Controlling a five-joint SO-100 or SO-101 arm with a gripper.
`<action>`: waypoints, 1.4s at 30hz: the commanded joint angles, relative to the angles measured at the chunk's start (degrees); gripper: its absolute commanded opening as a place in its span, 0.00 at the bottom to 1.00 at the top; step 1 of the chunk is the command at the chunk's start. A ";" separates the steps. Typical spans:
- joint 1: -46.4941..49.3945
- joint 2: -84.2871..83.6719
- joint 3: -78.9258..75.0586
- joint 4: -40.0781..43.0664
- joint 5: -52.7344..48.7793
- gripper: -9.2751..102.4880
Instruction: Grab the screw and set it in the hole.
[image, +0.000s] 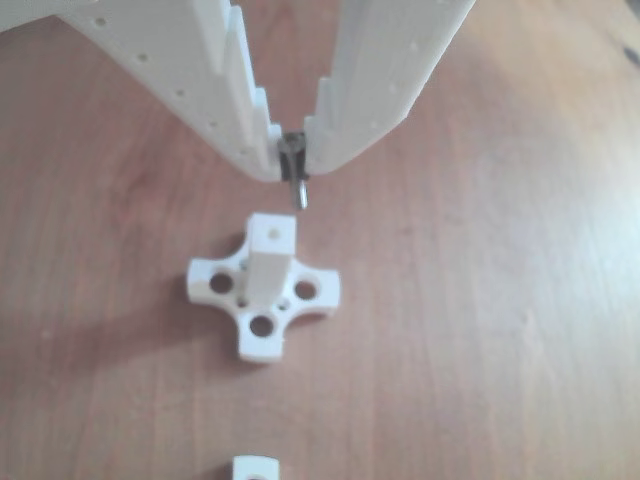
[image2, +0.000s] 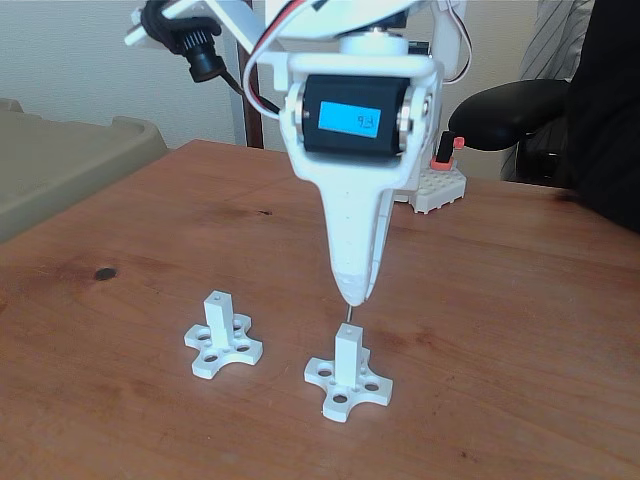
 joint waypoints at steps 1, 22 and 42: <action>0.44 1.23 -0.88 -0.62 0.18 0.04; 0.44 0.09 -0.79 0.44 0.18 0.04; 0.44 -1.05 -0.70 0.18 0.00 0.04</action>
